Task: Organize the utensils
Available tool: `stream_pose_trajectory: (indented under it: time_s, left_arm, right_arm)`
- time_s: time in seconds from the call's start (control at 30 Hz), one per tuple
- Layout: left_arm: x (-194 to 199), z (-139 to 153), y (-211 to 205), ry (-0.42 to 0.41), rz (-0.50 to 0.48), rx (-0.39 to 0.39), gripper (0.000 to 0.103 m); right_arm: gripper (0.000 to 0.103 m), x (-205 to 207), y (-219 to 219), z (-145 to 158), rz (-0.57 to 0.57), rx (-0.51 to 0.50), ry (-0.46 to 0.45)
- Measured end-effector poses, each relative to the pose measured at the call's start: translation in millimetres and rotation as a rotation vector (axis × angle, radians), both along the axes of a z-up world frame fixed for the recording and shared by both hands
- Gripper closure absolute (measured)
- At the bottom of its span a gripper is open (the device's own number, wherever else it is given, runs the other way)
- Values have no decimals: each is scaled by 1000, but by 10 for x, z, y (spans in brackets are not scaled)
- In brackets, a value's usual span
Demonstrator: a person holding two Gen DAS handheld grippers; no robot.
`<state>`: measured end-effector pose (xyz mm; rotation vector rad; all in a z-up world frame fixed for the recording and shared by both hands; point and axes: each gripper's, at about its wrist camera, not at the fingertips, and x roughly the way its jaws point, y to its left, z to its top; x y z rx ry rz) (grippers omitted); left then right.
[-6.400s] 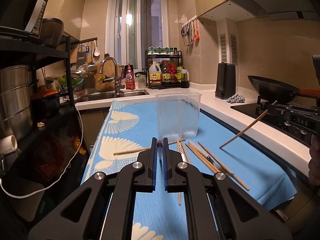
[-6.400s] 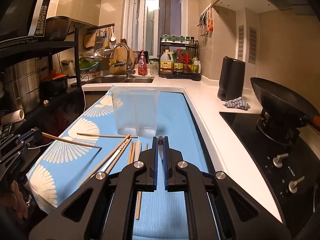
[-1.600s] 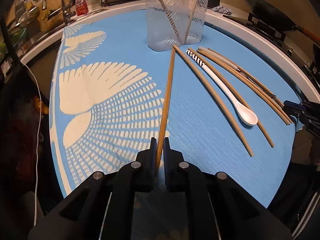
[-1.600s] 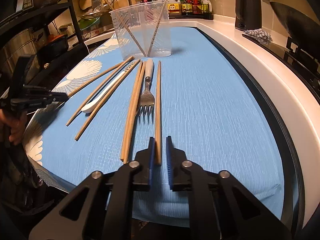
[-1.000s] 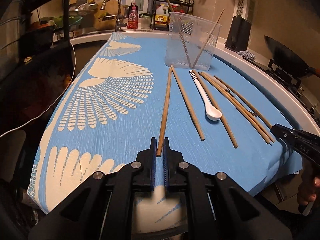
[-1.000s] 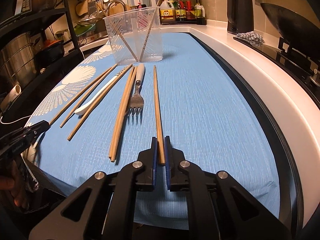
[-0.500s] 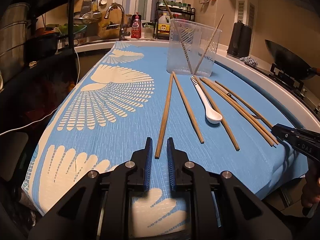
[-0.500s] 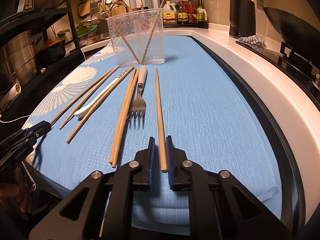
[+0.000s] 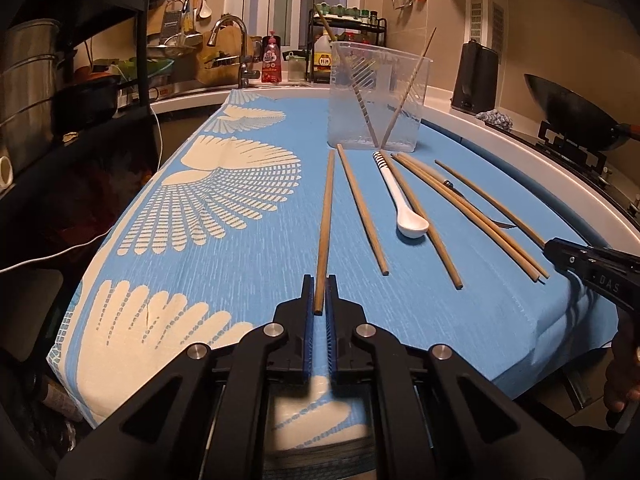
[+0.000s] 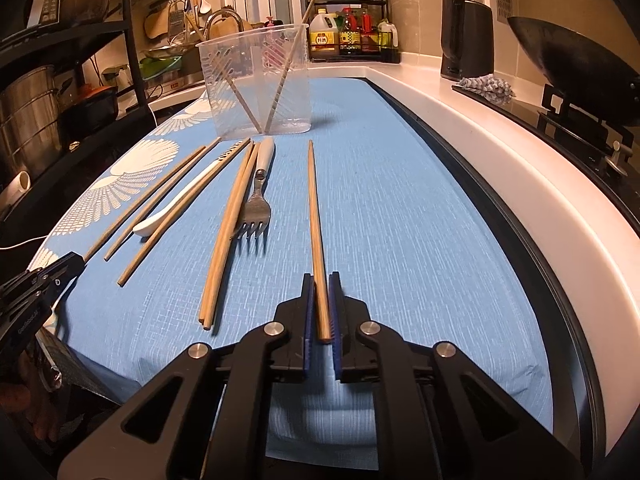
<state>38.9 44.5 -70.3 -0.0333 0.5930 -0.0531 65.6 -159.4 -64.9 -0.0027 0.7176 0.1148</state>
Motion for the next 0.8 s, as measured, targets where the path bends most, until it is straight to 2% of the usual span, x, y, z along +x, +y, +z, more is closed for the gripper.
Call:
stream_pose_trajectory:
  time_s: [0.8]
  left_arm:
    - [32, -66, -167, -44, 8, 32, 95]
  right_arm:
    - [93, 41, 17, 0, -3, -11, 0]
